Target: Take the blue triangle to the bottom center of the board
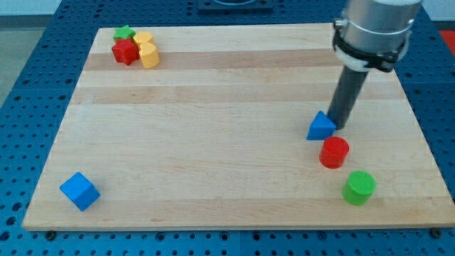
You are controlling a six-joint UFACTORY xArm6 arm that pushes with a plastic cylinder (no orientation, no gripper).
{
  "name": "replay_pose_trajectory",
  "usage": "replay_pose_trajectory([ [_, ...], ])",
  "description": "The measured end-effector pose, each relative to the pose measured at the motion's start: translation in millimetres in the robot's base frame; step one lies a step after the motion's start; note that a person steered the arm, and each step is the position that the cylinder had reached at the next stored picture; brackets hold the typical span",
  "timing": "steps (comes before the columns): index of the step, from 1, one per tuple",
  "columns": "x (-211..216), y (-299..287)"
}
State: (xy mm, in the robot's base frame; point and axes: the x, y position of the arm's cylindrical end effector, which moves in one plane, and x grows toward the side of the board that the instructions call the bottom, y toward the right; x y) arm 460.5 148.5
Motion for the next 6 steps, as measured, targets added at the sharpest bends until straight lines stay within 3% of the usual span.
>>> replay_pose_trajectory([
  [4,37,-92],
  [6,66,-92],
])
